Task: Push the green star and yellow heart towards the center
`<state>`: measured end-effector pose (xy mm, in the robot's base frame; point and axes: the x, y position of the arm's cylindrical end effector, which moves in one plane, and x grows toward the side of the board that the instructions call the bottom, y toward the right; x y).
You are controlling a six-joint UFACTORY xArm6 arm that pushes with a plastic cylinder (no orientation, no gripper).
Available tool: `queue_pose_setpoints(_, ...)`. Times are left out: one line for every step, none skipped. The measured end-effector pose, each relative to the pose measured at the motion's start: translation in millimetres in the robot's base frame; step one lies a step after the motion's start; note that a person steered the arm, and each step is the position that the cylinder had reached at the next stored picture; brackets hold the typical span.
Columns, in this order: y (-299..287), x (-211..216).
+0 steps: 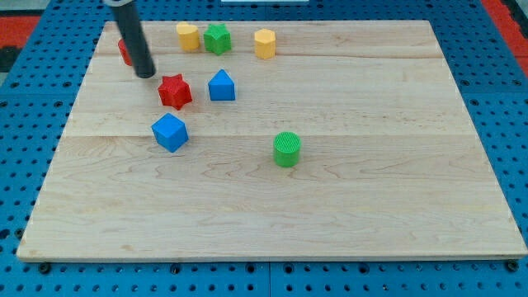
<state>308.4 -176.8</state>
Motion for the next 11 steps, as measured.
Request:
queue_pose_setpoints(-24,-26)
queue_pose_setpoints(-24,-39)
queue_pose_setpoints(34,-85)
queue_pose_setpoints(25,-89)
queue_pose_setpoints(24,-108)
queue_pose_setpoints(27,-117)
queue_pose_setpoints(69,-117)
queue_pose_setpoints(145,-47)
queue_pose_setpoints(186,9)
queue_pose_setpoints(173,19)
queue_pose_setpoints(215,22)
